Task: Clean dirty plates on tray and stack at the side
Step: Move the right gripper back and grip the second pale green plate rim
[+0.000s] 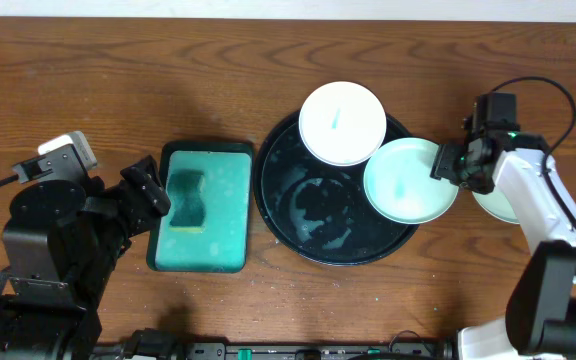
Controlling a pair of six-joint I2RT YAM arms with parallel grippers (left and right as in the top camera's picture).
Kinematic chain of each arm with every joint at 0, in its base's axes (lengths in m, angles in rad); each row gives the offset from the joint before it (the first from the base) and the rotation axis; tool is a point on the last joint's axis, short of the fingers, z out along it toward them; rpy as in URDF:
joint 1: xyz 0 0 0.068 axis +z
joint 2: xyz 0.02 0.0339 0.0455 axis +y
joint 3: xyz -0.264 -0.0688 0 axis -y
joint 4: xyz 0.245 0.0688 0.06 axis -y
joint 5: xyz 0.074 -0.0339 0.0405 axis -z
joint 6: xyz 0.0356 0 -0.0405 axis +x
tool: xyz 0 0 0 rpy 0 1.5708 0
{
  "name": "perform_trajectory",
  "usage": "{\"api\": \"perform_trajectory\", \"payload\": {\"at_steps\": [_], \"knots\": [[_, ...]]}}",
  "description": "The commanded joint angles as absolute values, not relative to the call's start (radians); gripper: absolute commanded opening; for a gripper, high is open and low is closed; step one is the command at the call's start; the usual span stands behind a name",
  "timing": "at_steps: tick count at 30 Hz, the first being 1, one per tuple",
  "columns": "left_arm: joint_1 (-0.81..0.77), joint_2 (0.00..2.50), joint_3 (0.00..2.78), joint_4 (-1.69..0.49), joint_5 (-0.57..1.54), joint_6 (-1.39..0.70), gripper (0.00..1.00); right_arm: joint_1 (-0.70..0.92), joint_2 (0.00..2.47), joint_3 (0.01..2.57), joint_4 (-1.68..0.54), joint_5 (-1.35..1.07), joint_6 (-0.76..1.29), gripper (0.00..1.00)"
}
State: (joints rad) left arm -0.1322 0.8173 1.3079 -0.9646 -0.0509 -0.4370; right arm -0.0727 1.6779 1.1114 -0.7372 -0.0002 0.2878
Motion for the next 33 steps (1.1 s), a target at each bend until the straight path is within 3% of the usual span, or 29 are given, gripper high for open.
{"api": "perform_trajectory", "payload": {"at_steps": [1, 4, 14, 18, 25, 33], "knots": [[-0.127, 0.817, 1.319, -0.964, -0.048, -0.427, 0.79, -0.057, 1.75, 1.111, -0.723, 0.012, 0.297, 0.37], [-0.127, 0.817, 1.319, -0.964, -0.049, -0.427, 0.79, -0.058, 1.784, 1.111, -0.736, -0.027, 0.298, 0.01], [-0.127, 0.817, 1.319, -0.964, -0.049, -0.427, 0.8, -0.032, 1.616, 1.111, -0.888, -0.138, 0.18, 0.01], [-0.127, 0.817, 1.319, -0.963, -0.048, -0.427, 0.79, 0.076, 1.531, 1.111, -0.895, -0.252, 0.103, 0.01], [-0.128, 0.817, 1.319, -0.944, -0.052, -0.431, 0.8, 0.287, 1.625, 1.084, -0.828, -0.16, 0.219, 0.01], [-0.128, 0.815, 1.319, -0.944, -0.052, -0.461, 0.8, 0.331, 1.799, 1.077, -0.81, -0.116, 0.233, 0.01]]}}
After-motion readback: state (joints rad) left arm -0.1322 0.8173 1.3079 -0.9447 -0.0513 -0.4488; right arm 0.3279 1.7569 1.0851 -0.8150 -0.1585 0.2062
